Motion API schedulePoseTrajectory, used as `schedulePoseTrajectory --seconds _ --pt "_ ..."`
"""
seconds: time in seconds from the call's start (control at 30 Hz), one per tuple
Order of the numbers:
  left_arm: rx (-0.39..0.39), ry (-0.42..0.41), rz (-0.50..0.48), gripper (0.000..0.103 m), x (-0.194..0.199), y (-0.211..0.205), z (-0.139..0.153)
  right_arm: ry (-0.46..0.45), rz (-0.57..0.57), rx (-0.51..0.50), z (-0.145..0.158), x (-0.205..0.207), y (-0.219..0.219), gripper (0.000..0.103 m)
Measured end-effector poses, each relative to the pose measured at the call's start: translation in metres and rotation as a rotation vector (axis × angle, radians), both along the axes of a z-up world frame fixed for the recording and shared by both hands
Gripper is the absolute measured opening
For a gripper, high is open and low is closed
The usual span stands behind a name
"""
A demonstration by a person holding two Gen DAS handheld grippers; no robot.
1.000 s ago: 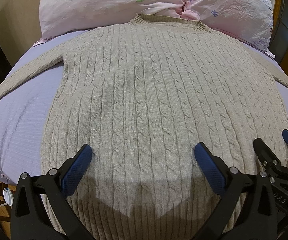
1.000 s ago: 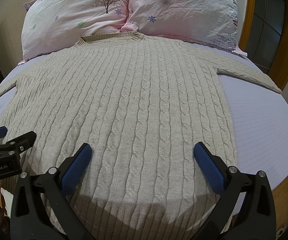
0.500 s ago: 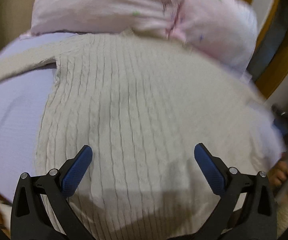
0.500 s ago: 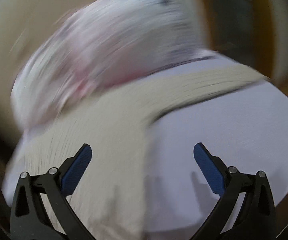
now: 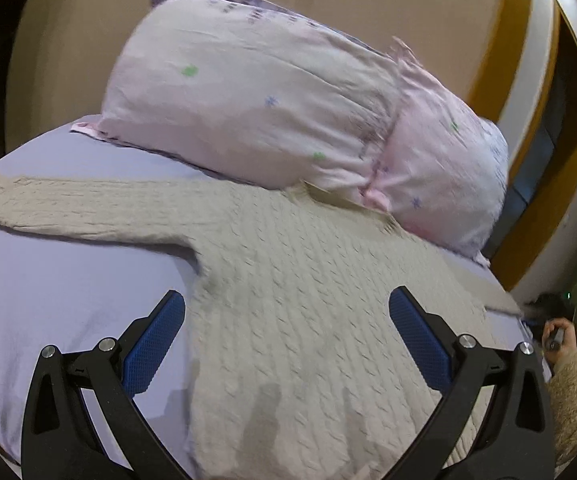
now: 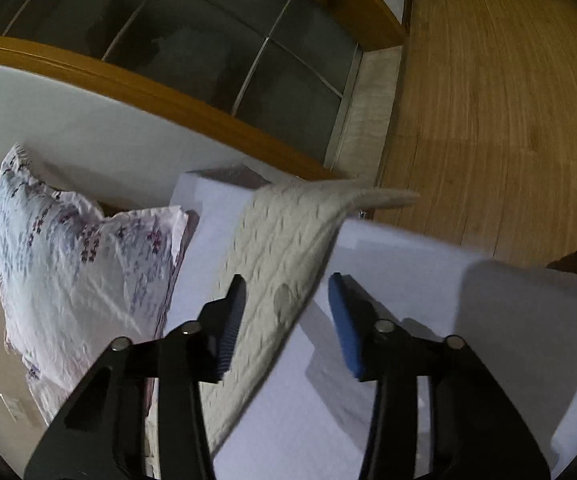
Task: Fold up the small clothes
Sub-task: 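Grasp a sweater sleeve with the right gripper and fold it across the body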
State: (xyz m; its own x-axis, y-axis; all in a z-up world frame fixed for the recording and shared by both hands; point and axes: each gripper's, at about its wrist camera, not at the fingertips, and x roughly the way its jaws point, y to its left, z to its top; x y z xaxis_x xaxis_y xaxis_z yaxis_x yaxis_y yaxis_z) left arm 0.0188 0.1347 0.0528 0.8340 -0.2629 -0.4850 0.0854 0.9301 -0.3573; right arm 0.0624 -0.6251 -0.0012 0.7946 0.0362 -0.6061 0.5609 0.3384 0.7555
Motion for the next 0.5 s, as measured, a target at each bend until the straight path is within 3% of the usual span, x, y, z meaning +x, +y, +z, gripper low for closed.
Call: schedulePoseTrajectory --seconds 0.1,0.23,0.3,0.4,0.43,0.5 --pt "-0.029 -0.013 0.034 0.102 0.003 0.015 -0.001 -0.012 -0.02 0.018 -0.004 0.009 -0.001 0.035" --pt "-0.084 -0.014 0.088 0.102 0.004 0.04 -0.002 -0.005 -0.052 -0.01 -0.009 0.011 -0.008 0.008" --pt "-0.092 -0.011 0.155 0.102 0.002 0.056 -0.003 0.013 -0.053 -0.047 -0.004 0.012 -0.008 0.007" --pt "-0.121 -0.006 0.233 0.102 -0.001 0.082 -0.003 -0.071 -0.038 -0.227 0.037 0.01 0.02 0.007" --pt "-0.136 -0.009 0.262 0.102 -0.003 0.091 -0.003 -0.136 0.009 -0.332 0.065 0.012 0.045 0.007" --pt "-0.172 -0.014 0.322 0.102 -0.005 0.114 -0.002 -0.262 0.133 -0.45 0.107 0.019 0.096 0.007"
